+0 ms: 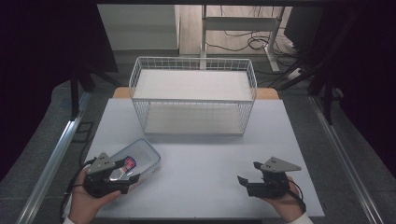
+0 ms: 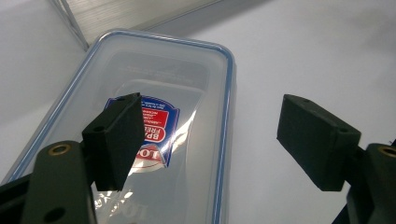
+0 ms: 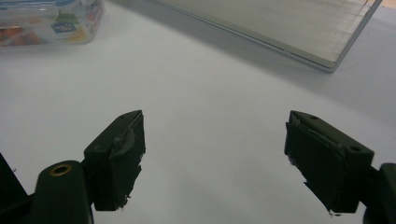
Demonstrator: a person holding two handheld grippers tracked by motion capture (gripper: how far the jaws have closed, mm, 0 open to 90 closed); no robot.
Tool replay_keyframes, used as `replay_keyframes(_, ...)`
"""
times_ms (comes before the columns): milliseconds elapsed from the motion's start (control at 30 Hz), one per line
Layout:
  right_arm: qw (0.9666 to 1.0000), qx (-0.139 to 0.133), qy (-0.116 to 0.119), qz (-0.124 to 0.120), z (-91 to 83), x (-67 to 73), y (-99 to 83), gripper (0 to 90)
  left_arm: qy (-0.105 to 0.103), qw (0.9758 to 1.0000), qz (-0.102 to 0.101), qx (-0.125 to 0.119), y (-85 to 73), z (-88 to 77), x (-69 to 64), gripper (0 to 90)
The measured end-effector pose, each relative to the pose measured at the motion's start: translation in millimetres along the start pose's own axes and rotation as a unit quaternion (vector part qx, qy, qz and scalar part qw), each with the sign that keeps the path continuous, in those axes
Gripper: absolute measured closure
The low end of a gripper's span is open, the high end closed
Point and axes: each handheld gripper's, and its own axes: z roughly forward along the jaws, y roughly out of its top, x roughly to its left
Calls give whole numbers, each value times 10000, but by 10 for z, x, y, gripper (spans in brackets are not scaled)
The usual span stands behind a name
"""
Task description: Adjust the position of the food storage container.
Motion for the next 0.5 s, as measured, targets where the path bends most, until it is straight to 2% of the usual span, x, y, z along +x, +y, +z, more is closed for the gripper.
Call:
replay_keyframes(233, 10000, 33, -3, -21, -5, -1, -1, 222, -24, 10000, -2, 20, 0, 15, 3, 232)
replay_keyframes(500, 9999, 82, 95, -28, 49, 45, 36, 222, 63, 10000, -11, 0, -16, -76, 22, 227)
